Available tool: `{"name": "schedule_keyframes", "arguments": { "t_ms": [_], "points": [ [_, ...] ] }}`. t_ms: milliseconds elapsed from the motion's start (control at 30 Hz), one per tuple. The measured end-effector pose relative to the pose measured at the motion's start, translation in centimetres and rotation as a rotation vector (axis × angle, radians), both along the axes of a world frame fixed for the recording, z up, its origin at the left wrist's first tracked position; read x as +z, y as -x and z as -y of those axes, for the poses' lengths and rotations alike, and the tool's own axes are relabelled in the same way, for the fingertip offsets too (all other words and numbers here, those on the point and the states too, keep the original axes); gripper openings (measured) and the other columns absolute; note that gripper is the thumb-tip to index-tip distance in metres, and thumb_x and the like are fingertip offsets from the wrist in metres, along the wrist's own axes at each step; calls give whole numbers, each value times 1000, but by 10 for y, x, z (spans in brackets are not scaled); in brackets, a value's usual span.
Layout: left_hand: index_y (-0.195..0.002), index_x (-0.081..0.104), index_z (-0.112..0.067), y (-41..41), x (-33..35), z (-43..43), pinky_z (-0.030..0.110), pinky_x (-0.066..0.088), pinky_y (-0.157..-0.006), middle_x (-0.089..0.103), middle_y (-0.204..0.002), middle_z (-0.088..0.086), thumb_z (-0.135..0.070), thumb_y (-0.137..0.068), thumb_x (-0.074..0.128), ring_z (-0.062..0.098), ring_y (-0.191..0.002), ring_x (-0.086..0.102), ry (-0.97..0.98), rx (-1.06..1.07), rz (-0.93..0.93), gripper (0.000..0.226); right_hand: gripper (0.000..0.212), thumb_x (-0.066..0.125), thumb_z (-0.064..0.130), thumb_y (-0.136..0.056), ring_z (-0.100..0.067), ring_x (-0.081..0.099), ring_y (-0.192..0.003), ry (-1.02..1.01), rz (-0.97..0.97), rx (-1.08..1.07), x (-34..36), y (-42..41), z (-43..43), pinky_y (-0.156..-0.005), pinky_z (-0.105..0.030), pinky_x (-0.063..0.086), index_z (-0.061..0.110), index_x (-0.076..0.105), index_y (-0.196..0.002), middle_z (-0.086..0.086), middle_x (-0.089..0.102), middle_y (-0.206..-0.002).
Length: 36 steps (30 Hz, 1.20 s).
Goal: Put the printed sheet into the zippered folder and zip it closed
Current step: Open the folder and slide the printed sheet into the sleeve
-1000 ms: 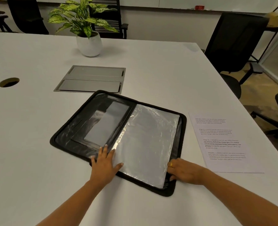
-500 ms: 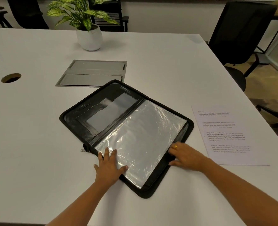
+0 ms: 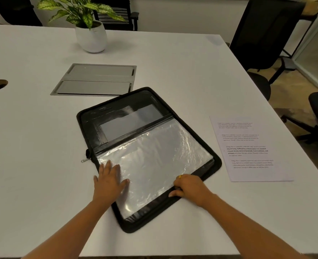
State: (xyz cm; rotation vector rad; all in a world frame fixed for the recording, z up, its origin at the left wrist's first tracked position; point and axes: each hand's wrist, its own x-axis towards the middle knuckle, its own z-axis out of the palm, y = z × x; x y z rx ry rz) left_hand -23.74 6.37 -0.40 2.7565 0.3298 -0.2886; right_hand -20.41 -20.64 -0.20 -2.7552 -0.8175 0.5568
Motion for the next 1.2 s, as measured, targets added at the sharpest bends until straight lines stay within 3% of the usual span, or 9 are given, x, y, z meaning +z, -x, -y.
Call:
{"name": "schedule_keyframes", "arguments": {
  "t_ms": [133, 267, 433, 600, 700, 867, 1033, 1200],
  "points": [
    [-146, 18, -24, 1, -3, 13, 59, 8, -113, -4, -158, 3, -56, -89, 41, 25, -145, -7, -34, -40, -27, 69, 50, 51, 52, -85, -26, 56, -93, -55, -5, -133, -7, 41, -35, -73, -32, 40, 3, 61, -88, -13, 62, -93],
    [-148, 9, -26, 3, -7, 18, 66, 3, -109, -6, -158, 0, -64, -86, 38, 23, -145, -9, -61, -34, -77, 78, 46, 50, 50, -86, -23, 54, -89, -164, 19, -189, -14, 68, -55, -68, -29, 35, 5, 59, -85, -13, 61, -92],
    [-148, 6, -29, 4, -8, 11, 67, 4, -108, -8, -158, -2, -64, -85, 41, 21, -146, -8, -19, -56, -93, 80, 40, 46, 54, -86, -14, 47, -88, -159, 48, 26, -6, 53, 1, -70, -22, 33, 15, 56, -92, -4, 57, -94],
    [-147, 7, -29, 4, -8, 11, 67, 5, -108, -7, -158, -2, -64, -85, 40, 21, -146, -7, -24, -53, -86, 79, 48, 37, 58, -88, -13, 51, -89, -29, 166, 11, -7, 43, 59, -75, -22, 39, 17, 58, -99, 0, 58, -98],
    [-148, 7, -29, 2, -7, 10, 68, 5, -108, -7, -158, -2, -63, -85, 42, 22, -146, -6, -18, -55, -97, 80, 43, 46, 57, -85, -9, 47, -79, -114, 178, -128, -13, 50, 57, -66, -15, 31, 16, 59, -87, 4, 55, -85],
    [-148, 8, -28, -2, -7, 6, 68, 5, -108, -7, -158, -2, -63, -84, 44, 22, -146, -6, -26, -70, -105, 81, 37, 56, 55, -80, -6, 40, -68, -170, 119, -285, -15, 58, 41, -55, -7, 25, 24, 41, -66, 9, 44, -69],
    [-148, 8, -27, -6, -4, 3, 66, 5, -109, -6, -158, -1, -62, -85, 43, 23, -146, -5, -57, -83, -117, 79, 46, 60, 55, -77, -7, 41, -65, -185, 75, -391, -14, 65, 28, -53, -10, 26, 31, 29, -52, 14, 35, -58],
    [-148, 12, -25, -7, -1, 9, 62, 6, -111, -3, -158, 1, -50, -90, 46, 23, -146, -4, -7, -73, -103, 72, 48, 63, 53, -75, -9, 41, -65, -252, 72, -496, -14, 75, 17, -59, -19, 30, 34, 27, -51, 14, 35, -58]
  ]
}}
